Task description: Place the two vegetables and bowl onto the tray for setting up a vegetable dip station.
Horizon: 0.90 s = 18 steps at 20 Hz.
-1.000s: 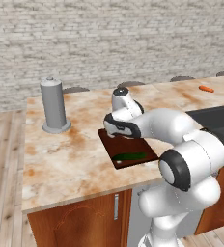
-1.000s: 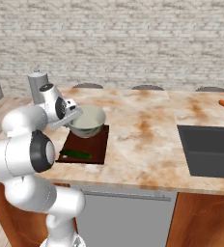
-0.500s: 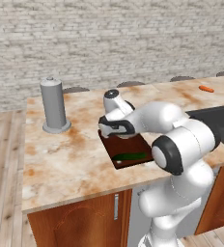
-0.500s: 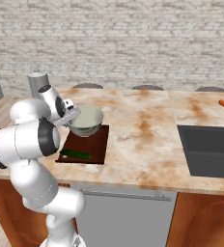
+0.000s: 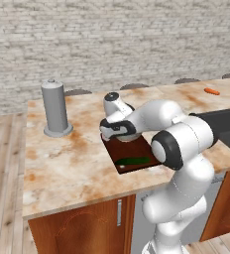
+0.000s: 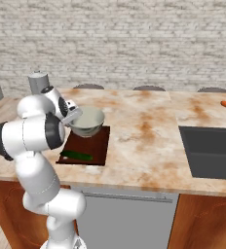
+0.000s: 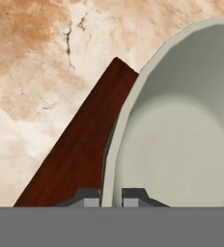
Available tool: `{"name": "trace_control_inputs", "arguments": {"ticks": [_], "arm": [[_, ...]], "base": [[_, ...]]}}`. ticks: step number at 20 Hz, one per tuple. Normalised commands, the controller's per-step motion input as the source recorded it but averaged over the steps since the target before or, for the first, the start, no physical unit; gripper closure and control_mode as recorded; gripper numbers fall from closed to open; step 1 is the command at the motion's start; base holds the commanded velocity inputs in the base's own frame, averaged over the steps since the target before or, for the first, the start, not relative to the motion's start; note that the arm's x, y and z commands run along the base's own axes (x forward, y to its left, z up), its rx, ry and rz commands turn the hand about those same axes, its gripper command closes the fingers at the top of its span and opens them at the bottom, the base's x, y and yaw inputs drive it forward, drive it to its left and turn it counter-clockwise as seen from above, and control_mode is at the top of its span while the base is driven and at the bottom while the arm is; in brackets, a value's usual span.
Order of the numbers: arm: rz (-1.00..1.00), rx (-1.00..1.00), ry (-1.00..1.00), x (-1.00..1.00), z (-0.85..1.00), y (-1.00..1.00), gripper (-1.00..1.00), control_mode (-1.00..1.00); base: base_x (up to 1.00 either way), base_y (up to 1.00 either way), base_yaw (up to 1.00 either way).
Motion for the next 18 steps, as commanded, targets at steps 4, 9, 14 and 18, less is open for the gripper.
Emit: {"name": "trace_control_inputs", "arguments": {"ticks": [4,9,14,18], "arm": [[0.0,0.0,0.0,0.19,-0.15,0.06,1.0,-1.0],[0.0,0.0,0.0,0.2,-0.14,0.01,1.0,-1.0],[0.0,0.0,0.0,0.15,-0.2,0.03,1.0,-1.0],[0.0,0.0,0.0,0.14,-0.17,0.04,1.0,-1.0]], "base": [[0.0,0.0,0.0],[0.0,0.0,0.0],[0.0,0.0,0.0],[0.0,0.0,0.0]]}}
